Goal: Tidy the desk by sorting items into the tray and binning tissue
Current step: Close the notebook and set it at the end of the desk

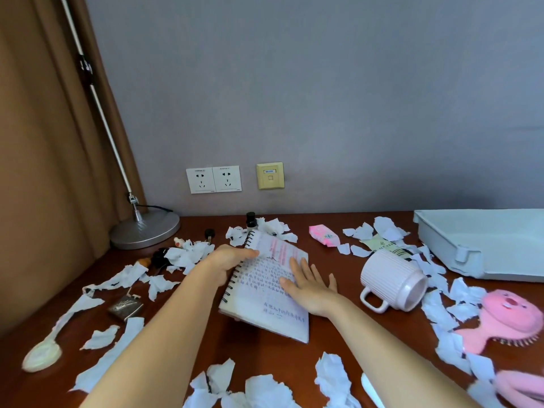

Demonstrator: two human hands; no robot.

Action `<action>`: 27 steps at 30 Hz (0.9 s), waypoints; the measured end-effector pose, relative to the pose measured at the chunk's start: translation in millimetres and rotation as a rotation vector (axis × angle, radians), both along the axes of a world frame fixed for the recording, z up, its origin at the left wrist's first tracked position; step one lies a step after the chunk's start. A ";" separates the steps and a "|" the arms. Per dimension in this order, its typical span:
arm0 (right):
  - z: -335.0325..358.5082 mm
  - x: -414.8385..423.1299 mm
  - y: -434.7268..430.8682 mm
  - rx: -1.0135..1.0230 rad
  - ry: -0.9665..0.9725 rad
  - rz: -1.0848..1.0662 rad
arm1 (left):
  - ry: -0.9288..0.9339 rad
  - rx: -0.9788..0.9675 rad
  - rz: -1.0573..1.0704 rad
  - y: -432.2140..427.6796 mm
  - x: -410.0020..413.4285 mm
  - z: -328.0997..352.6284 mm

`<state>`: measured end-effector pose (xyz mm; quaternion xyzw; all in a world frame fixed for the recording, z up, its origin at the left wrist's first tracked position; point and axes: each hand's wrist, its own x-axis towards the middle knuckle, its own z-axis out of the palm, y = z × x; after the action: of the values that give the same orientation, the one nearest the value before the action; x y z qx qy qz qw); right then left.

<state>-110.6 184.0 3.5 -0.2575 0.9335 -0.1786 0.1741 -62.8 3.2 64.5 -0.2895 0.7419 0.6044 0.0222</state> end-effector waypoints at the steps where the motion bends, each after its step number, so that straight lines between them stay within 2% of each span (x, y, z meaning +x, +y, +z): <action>1: -0.1 0.0 1.0 -0.021 -0.004 -0.003 | 0.002 -0.045 -0.047 4.7 2.6 4.9; 7: 8.6 2.0 11.1 -0.211 -0.102 -0.032 | 0.111 -0.068 -0.183 28.7 17.8 24.9; 12: 38.6 16.2 25.4 -0.697 -0.257 -0.086 | 0.351 -0.178 -0.173 56.0 42.4 49.0; 16: 70.9 31.1 55.4 -1.005 -0.285 -0.145 | 0.524 -0.102 -0.132 90.8 63.8 65.6; 24: 101.6 43.9 142.3 -1.113 -0.092 -0.376 | 0.666 -0.064 -0.068 186.8 75.4 58.3; 27: 101.8 39.0 180.6 -1.150 -0.002 -0.484 | 0.780 -0.094 -0.120 232.1 72.2 52.1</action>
<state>-71.6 364.6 105.3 -0.0912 0.7197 -0.6873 -0.0368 9.4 235.2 116.6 0.0048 0.7370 0.6321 -0.2392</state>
